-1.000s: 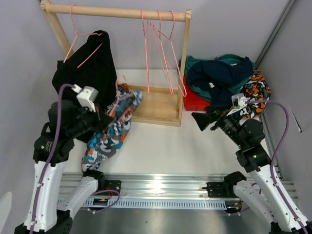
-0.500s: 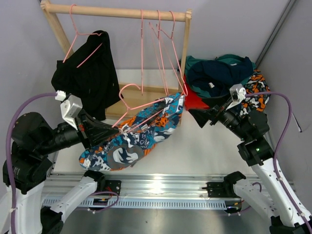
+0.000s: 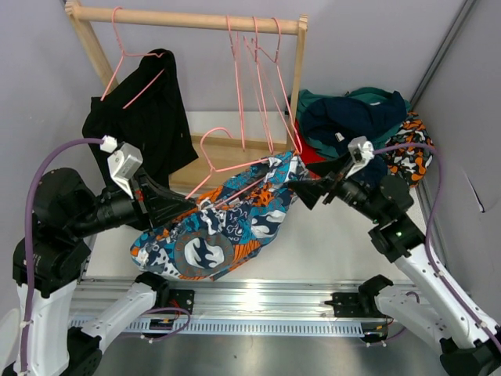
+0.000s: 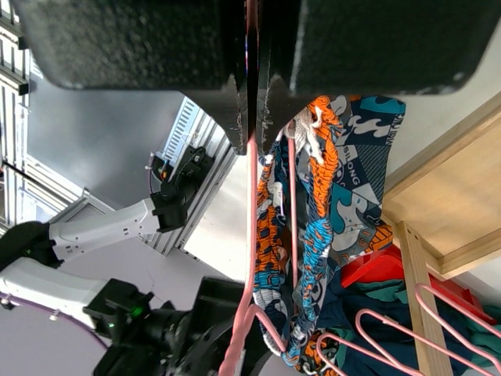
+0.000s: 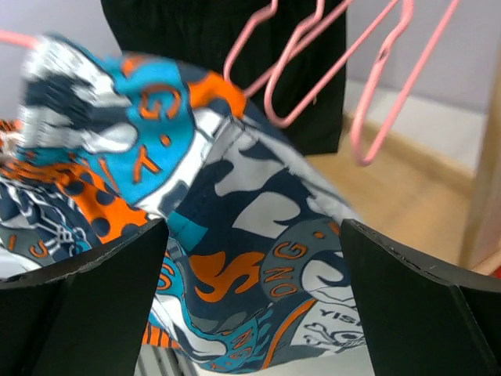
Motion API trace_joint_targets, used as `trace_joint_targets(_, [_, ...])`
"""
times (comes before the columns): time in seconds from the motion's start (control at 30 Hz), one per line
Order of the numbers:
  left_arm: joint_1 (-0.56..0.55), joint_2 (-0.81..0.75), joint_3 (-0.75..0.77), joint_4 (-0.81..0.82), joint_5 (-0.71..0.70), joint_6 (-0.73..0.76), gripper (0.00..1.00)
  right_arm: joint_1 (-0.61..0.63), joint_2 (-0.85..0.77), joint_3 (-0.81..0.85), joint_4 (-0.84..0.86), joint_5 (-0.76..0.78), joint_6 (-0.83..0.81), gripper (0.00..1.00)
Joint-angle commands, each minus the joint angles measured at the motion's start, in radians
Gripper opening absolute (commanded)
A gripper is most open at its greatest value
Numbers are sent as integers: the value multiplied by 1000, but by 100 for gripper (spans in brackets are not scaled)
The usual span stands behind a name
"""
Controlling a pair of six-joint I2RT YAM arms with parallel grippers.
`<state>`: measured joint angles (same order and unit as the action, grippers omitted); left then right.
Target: Remove the shorts from the hanger
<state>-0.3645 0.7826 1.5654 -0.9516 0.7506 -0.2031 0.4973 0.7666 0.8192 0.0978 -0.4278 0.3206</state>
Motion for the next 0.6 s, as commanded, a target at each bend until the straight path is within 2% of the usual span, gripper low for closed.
trace_joint_targets(0.0, [-5, -3, 33, 53, 9, -19, 0, 64, 51, -31, 120, 38, 11, 99])
trace_joint_targets(0.07, [-4, -3, 38, 48, 3, -18, 0, 86, 72, -34, 128, 69, -5, 99])
trace_joint_targets(0.13, [-5, -5, 35, 45, -2, -15, 0, 96, 92, -34, 126, 89, -29, 95])
trace_joint_targets(0.17, [-5, -8, 33, 43, -3, -15, 0, 95, 95, -38, 128, 102, -38, 74])
trace_joint_targets(0.23, [-5, -13, 28, 40, -8, -12, 0, 95, 94, -38, 125, 127, -75, 41])
trace_joint_targets(0.27, [-5, -14, 25, 39, -16, -10, 0, 95, 91, -32, 114, 138, -84, 6])
trace_joint_targets(0.3, [-5, -17, 22, 39, -17, -10, 0, 90, 88, -20, 103, 164, -92, 0])
trace_joint_targets(0.5, [-14, -25, 5, 25, -37, 1, 0, 15, 50, 58, 1, 221, -167, 0])
trace_joint_targets(0.57, [-20, -28, -14, 19, -40, 7, 0, -61, 28, 87, -29, 233, -173, 0])
